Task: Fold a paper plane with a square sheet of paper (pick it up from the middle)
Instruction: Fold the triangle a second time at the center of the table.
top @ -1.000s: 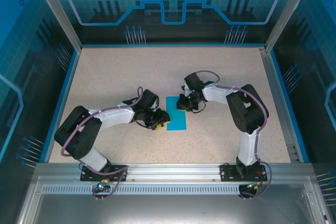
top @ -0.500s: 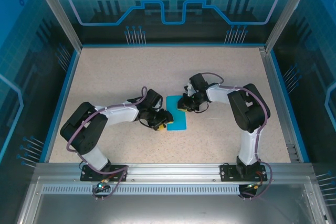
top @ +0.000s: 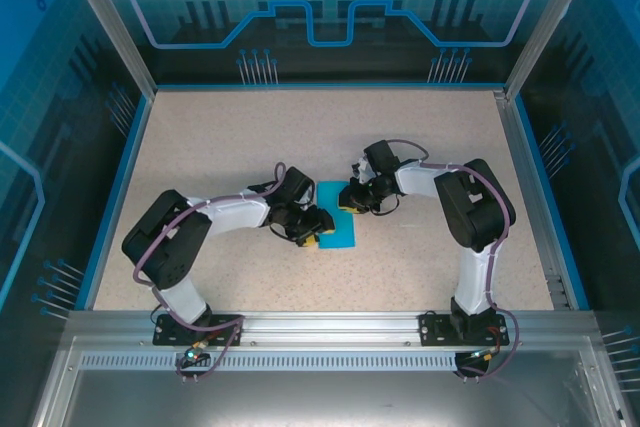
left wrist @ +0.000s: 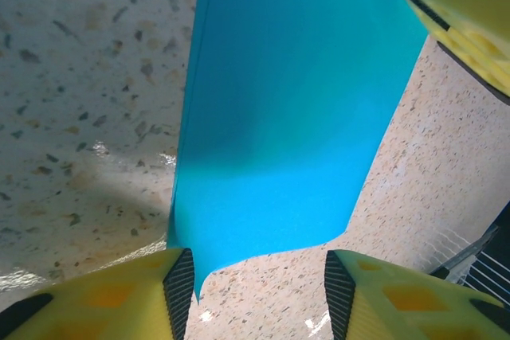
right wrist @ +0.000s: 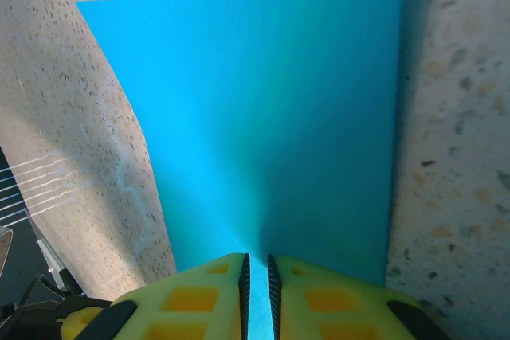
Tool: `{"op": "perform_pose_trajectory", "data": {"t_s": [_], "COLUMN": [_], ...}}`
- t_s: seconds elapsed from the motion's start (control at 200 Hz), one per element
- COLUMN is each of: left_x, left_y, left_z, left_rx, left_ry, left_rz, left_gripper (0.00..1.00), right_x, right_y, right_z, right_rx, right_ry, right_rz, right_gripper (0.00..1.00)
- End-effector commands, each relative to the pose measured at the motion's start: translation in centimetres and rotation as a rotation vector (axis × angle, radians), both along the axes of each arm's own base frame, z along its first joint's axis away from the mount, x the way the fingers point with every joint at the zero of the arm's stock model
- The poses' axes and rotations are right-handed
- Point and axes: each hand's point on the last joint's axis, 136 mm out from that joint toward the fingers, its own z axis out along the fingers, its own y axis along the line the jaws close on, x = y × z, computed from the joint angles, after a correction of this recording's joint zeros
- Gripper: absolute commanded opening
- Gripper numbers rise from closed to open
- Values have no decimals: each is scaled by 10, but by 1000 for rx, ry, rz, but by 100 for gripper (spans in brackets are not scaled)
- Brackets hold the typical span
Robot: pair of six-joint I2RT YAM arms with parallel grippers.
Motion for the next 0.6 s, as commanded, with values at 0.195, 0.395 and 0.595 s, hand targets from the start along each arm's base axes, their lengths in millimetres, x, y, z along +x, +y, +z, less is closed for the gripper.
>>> {"op": "perform_pose_trajectory", "data": {"t_s": [0.195, 0.395, 0.595], "left_x": [-10, -11, -10], "left_y": [7, -3, -16], "left_z": [-5, -2, 3], "left_rx": [59, 11, -55], "left_ry": [32, 33, 33], "left_rz": [-24, -44, -69], "left_gripper": [54, 55, 54], "right_x": [-15, -15, -14], "right_y": [-31, -32, -31], "right_z": [-43, -44, -42], "right_rx": [-125, -114, -105], "right_ry": [116, 124, 123], "right_rz": [-61, -70, -71], "right_gripper": [18, 18, 18]}}
